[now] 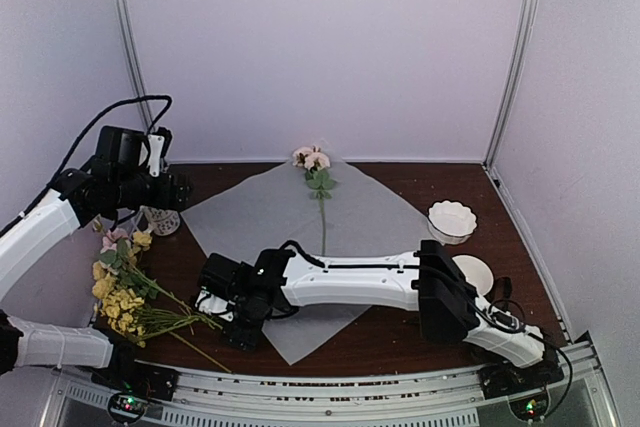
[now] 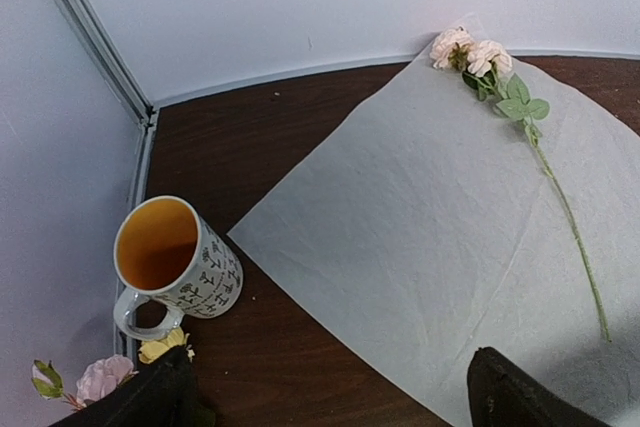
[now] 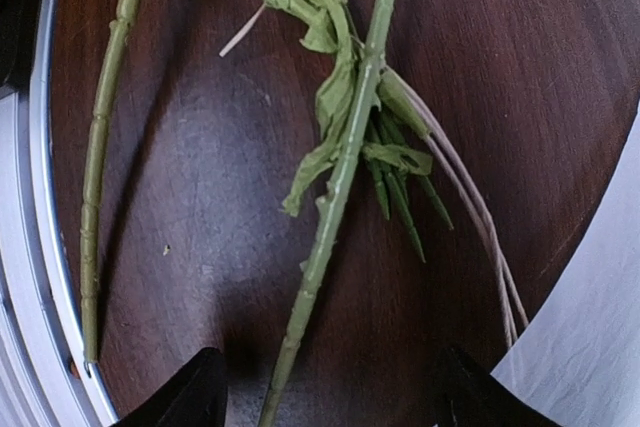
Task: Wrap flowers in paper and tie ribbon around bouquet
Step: Pick up the fake flower from the corner of the board.
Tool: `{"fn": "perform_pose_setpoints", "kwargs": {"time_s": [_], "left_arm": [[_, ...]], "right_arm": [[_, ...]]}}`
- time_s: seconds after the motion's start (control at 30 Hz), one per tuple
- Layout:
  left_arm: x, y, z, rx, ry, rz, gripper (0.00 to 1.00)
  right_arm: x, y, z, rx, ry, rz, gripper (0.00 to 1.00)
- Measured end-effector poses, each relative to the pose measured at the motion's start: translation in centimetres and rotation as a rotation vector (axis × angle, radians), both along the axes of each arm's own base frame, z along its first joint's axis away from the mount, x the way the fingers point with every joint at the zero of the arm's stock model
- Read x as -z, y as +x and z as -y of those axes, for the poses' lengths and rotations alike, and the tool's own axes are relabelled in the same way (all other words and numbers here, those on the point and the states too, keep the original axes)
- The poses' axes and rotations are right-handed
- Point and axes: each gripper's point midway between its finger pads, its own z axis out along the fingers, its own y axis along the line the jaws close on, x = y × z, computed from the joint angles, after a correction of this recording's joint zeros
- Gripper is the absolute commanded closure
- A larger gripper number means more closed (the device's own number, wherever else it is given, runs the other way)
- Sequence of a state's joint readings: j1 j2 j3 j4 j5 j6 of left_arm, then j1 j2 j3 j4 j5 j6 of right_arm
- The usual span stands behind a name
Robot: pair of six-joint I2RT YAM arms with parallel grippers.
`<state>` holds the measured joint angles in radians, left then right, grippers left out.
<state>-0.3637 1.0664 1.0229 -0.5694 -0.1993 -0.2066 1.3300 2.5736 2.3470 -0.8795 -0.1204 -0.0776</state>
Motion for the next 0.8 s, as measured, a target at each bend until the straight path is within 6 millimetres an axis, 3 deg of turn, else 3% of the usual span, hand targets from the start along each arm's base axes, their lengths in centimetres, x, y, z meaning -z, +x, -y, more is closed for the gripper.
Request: {"fn": "perform_pose_setpoints", "kwargs": {"time_s": [0.17, 0.37, 0.47, 0.8], "left_arm": [[0.0, 0.2, -1.2, -0.025, 0.000, -0.004, 0.03], [0.1, 1.1, -4.7, -0.107, -0.072, -0.013, 0.05], [0.2, 1.4, -6.1, -0.145, -0.088, -0.016, 0.05], [0.0, 1.0, -6.3, -0.143, -0.077, 0.003, 0.04]], "right_arm": [[0.0, -0.1, -0.5, -0.011, 0.011, 0.002, 0.37], [-0.2, -0.8, -1.0, -0.031, 0.038, -0.033, 0.40], [-0.3, -1.4, -1.2, -0.048, 0.050, -0.061, 0.51], [0.4, -0.9, -1.2, -0.043, 0.056, -0.073, 0.53]]}}
